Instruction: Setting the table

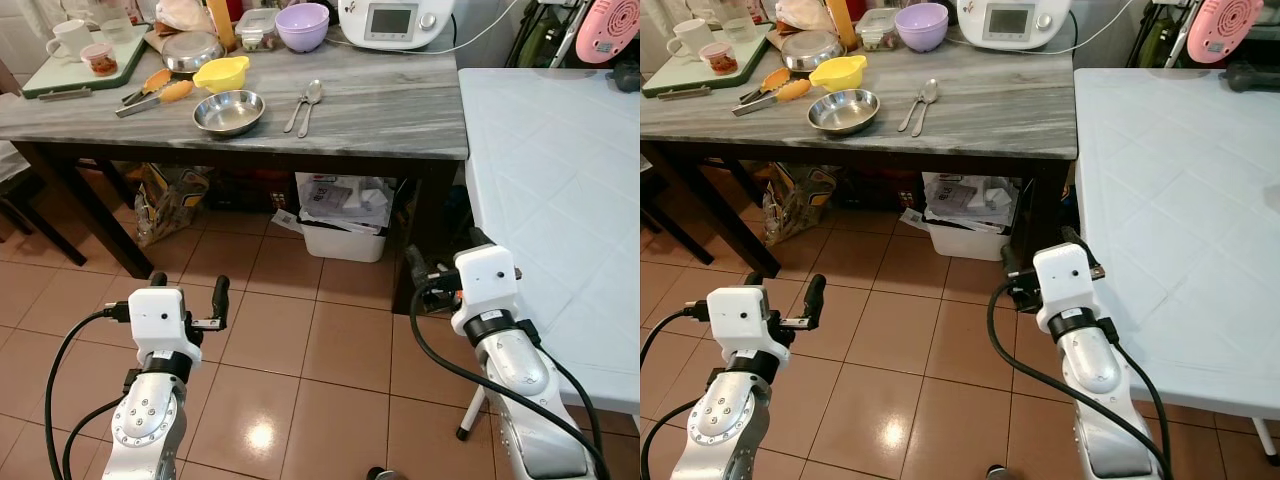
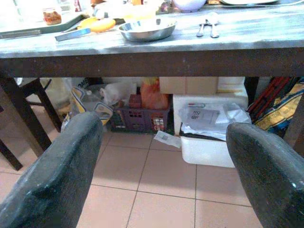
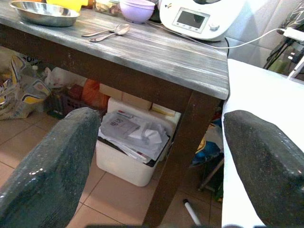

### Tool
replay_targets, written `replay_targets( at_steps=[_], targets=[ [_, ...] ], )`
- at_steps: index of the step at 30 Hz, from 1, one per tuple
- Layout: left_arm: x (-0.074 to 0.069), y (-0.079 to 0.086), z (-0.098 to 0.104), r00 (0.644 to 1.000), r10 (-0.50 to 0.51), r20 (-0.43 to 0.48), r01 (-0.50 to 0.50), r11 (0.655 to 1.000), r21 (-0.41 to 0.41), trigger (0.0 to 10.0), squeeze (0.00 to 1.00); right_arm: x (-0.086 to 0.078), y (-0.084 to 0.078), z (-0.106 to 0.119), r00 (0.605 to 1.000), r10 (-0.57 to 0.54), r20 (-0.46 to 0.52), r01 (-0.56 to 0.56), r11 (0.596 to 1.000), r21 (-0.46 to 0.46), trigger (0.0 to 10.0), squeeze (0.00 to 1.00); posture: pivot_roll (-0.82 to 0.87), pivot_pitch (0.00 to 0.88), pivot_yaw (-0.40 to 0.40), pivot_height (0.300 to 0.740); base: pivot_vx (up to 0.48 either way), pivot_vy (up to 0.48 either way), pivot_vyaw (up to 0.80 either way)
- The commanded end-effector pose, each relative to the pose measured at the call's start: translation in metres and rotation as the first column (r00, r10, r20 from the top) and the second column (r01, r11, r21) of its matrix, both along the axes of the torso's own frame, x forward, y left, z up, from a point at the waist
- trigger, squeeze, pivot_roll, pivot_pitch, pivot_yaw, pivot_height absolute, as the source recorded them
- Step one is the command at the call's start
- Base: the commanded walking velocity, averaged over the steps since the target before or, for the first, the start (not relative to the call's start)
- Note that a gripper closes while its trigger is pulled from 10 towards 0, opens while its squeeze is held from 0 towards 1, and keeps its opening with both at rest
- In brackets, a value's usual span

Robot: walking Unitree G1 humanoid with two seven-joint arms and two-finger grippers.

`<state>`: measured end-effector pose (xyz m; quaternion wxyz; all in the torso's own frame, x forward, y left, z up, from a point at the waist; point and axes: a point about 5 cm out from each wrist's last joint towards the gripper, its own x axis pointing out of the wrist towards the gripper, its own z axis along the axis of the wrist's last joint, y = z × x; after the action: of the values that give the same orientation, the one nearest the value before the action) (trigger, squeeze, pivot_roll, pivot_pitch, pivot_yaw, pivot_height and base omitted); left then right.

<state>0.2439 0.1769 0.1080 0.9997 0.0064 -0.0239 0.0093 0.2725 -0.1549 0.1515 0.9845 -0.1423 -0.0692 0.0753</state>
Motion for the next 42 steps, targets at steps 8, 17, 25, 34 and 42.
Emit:
replay_targets(
  at_steps=[8, 17, 25, 34, 42],
  targets=[
    [-0.001, 0.007, -0.006, 0.998, 0.042, -0.047, -0.041, 0.999, 0.01, 10.0, 0.0, 0.003, 0.008, 0.003, 0.999, 0.03, 0.022, -0.03, 0.999, -0.02, 10.0, 0.02, -0.15, 0.131, 0.14, 0.74, 0.0, 0.0, -0.07],
    [-0.002, 0.01, -0.009, 0.995, 0.043, -0.085, -0.045, 0.999, -0.016, 10.0, 0.0, 0.005, 0.01, 0.002, 0.999, 0.034, 0.021, -0.034, 0.999, -0.022, 10.0, 0.02, -0.14, 0.13, 0.143, 0.74, 0.0, 0.0, 0.0],
    [-0.001, 0.012, -0.008, 0.996, 0.022, -0.087, -0.021, 1.0, 0.01, 10.0, 0.0, 0.008, 0.012, 0.002, 0.999, 0.038, 0.024, -0.037, 0.999, -0.02, 10.0, 0.02, -0.13, 0.125, 0.142, 0.74, 0.0, 0.0, 0.0],
    [0.0, 0.007, -0.006, 0.997, -0.033, -0.075, 0.032, 0.999, -0.008, 10.0, 0.0, 0.01, 0.013, 0.002, 0.999, 0.036, 0.03, -0.036, 0.999, -0.023, 10.0, 0.02, -0.14, 0.119, 0.143, 0.74, 0.0, -0.188, 0.0],
    [-0.001, 0.005, -0.007, 0.996, -0.048, -0.079, 0.047, 0.999, -0.017, 10.0, 0.0, 0.011, 0.011, 0.002, 0.999, 0.03, 0.031, -0.029, 0.999, -0.026, 10.0, 0.02, -0.14, 0.123, 0.142, 0.74, 0.0, -0.313, 0.0]
  ],
)
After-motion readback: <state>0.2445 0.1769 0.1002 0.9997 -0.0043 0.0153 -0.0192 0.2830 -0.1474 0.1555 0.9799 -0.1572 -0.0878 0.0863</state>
